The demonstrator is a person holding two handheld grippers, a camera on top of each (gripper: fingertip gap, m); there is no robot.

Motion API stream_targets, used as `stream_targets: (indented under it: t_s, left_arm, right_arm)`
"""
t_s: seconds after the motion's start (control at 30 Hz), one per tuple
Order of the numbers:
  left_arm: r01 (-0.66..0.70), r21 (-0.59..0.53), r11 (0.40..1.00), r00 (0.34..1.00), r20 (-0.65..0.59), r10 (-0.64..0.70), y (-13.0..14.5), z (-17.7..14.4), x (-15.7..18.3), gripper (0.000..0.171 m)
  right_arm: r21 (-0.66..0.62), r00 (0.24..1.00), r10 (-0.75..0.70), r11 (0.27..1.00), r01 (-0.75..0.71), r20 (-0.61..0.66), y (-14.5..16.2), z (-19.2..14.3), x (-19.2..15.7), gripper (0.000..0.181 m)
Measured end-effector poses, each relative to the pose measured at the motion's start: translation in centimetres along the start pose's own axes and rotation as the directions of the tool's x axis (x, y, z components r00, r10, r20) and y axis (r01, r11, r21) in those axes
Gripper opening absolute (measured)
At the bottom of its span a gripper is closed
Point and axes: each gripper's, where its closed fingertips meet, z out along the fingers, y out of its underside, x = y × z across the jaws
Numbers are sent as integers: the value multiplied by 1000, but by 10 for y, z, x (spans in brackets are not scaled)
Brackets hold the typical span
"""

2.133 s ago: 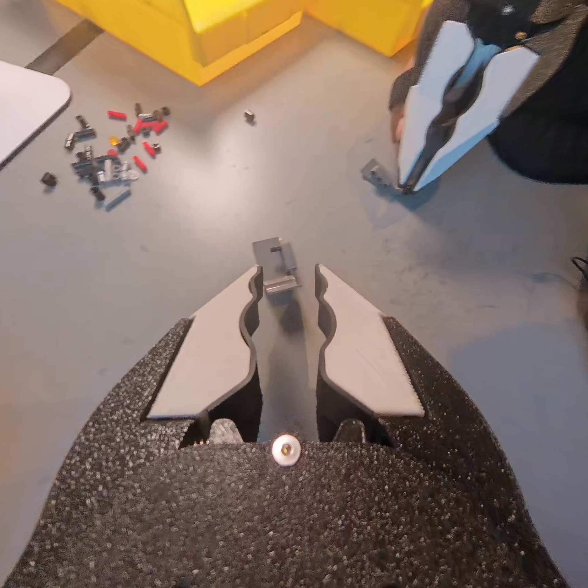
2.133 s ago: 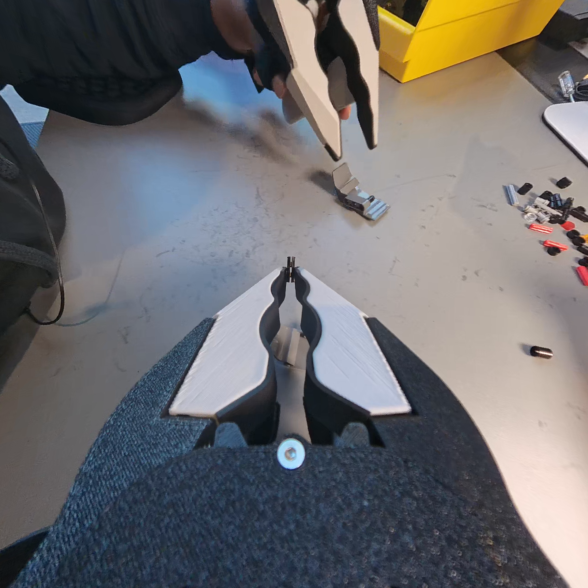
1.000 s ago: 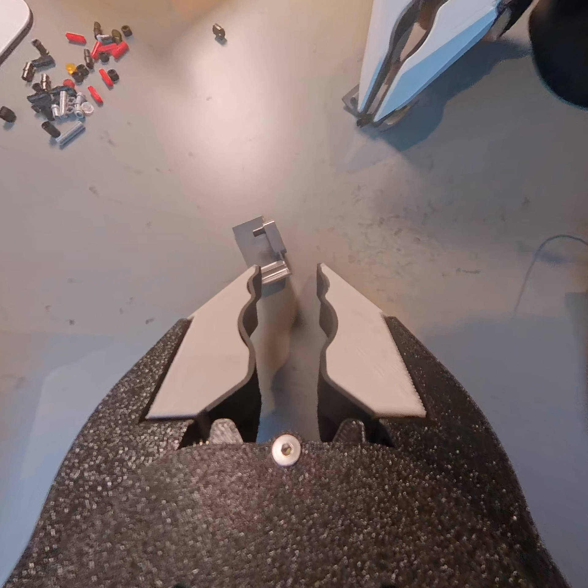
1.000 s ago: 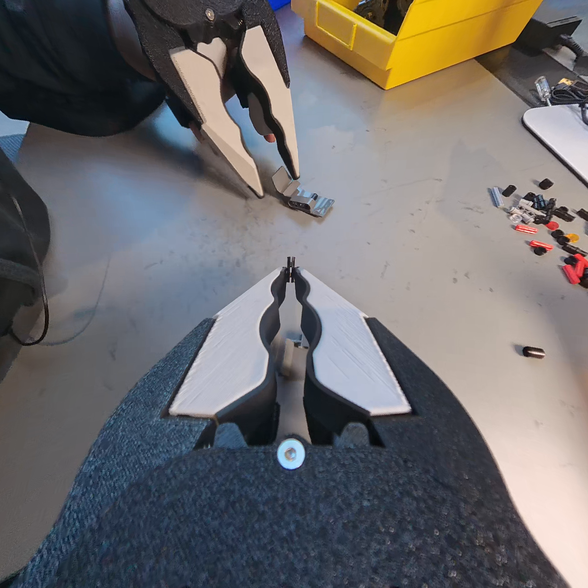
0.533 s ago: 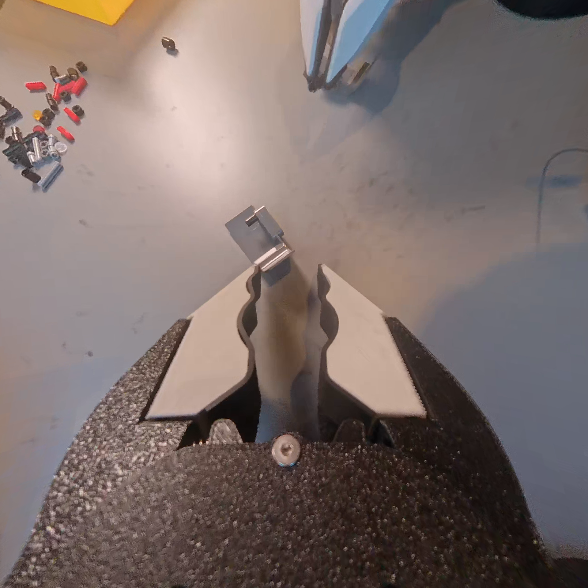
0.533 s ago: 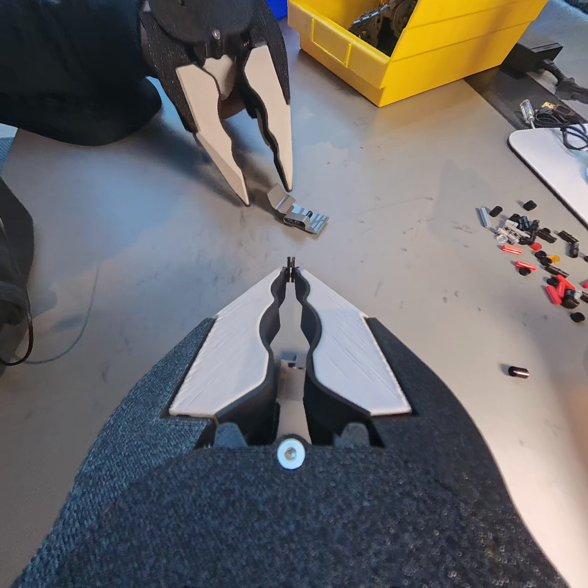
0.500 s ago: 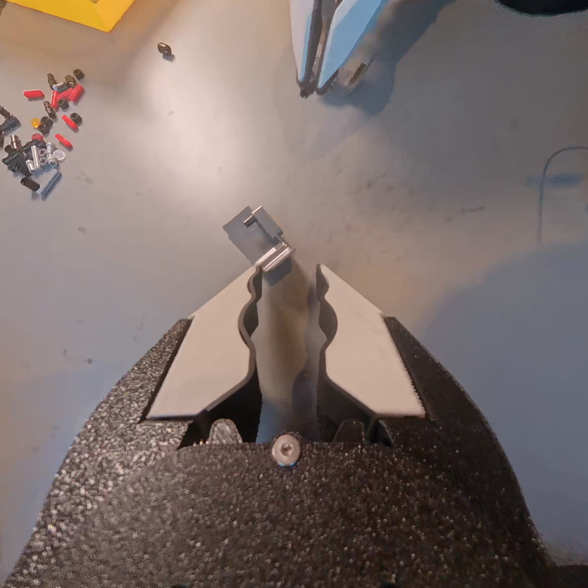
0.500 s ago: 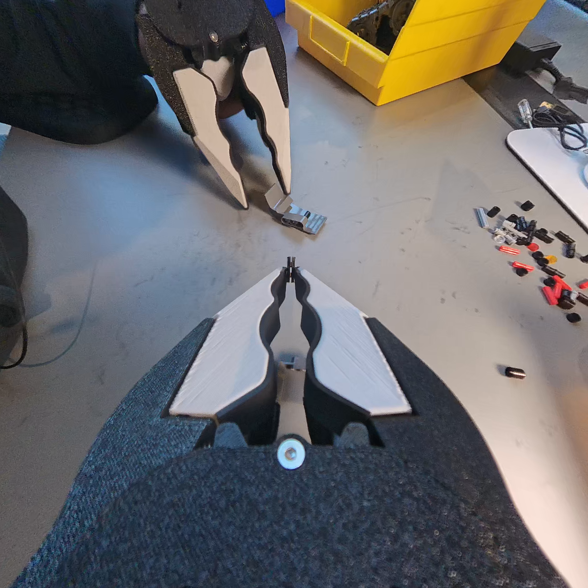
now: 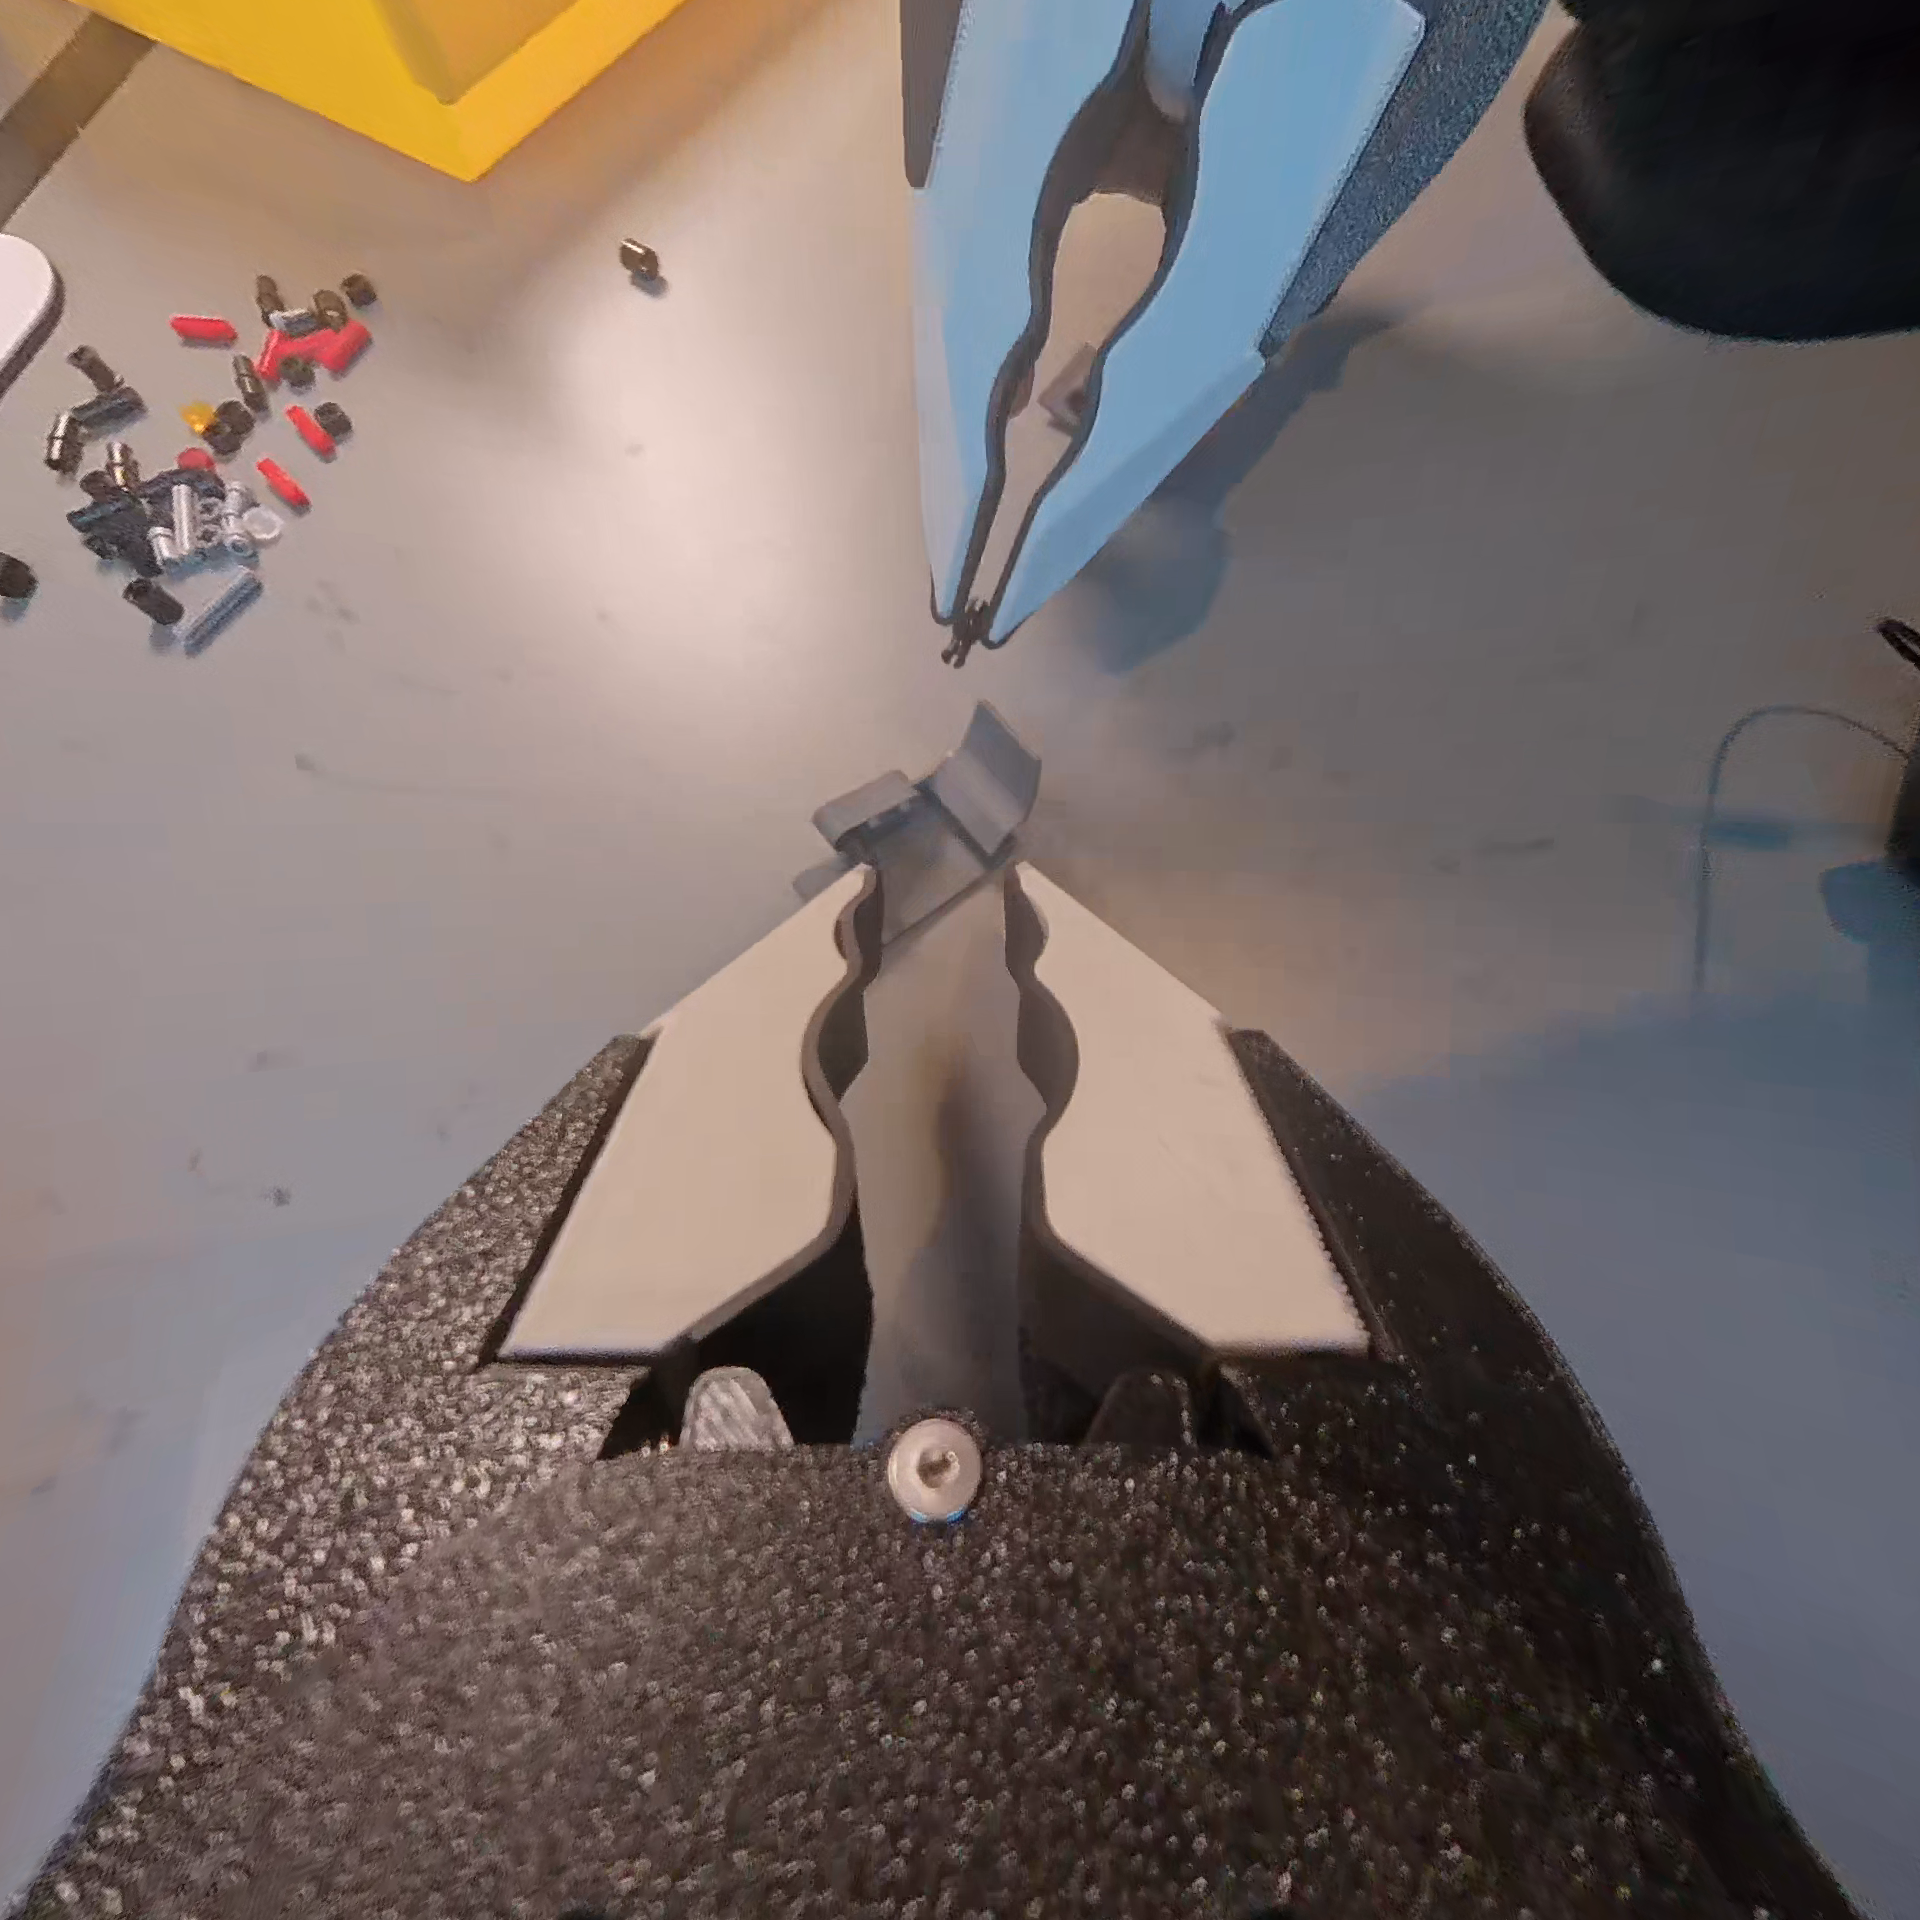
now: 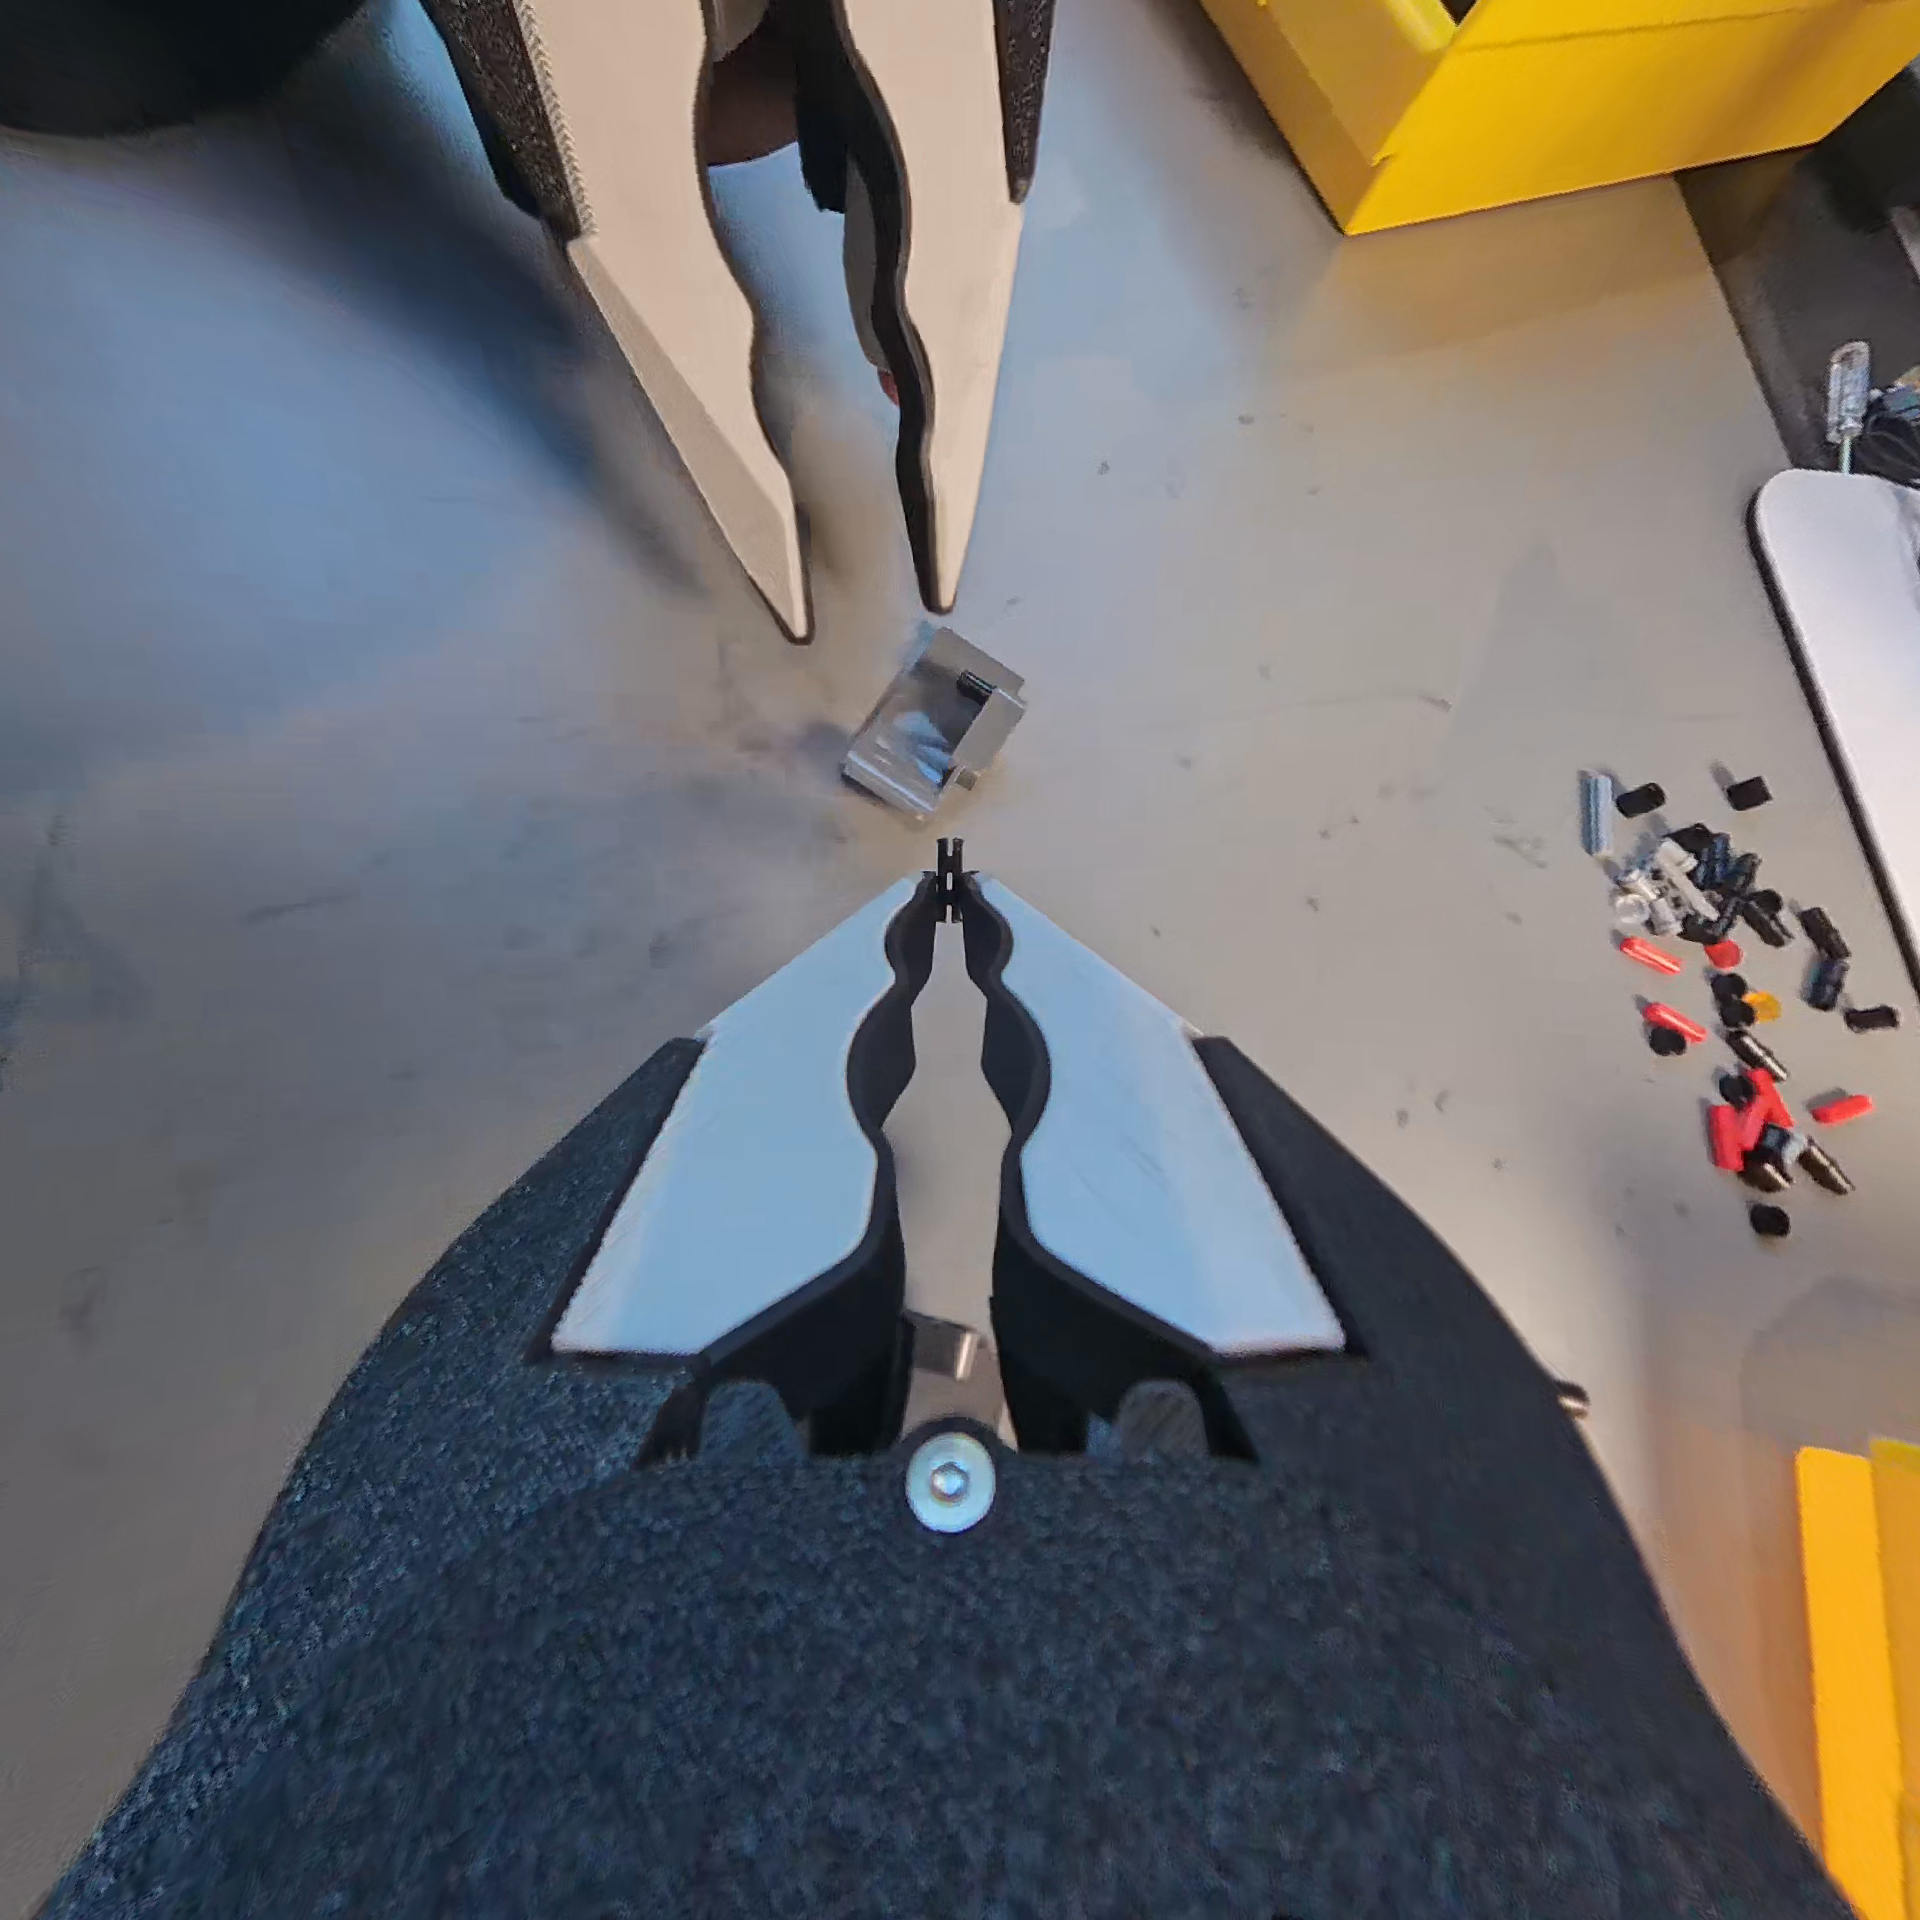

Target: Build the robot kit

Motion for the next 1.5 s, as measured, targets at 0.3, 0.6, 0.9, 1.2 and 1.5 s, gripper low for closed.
stream_targets:
  t_s: [0.3, 0.6, 0.9, 1.2, 1.5]
  left_arm:
    - [-35, -85, 996, 998, -49, 31, 2, 26, -15, 25]
    - [-91, -45, 995, 973, -217, 79, -3, 34, -8, 12]
    - [-211, -13, 977, 938, -285, 198, -6, 36, 10, 10]
    - [-211, -30, 977, 943, -267, 196, -8, 38, 12, 10]
    - [-294, -6, 956, 942, -170, 289, -9, 39, 16, 10]
  right_arm:
    - [26, 985, -83, 996, 80, 152, 0, 13, 18, 4]
    - [55, 946, -173, 985, 164, 274, 6, 11, -4, 4]
    - [73, 919, -211, 977, 198, 332, 9, 12, -21, 4]
    - [102, 921, -233, 972, 212, 313, 9, 9, -23, 3]
    - [144, 918, -244, 968, 208, 312, 9, 5, -28, 2]
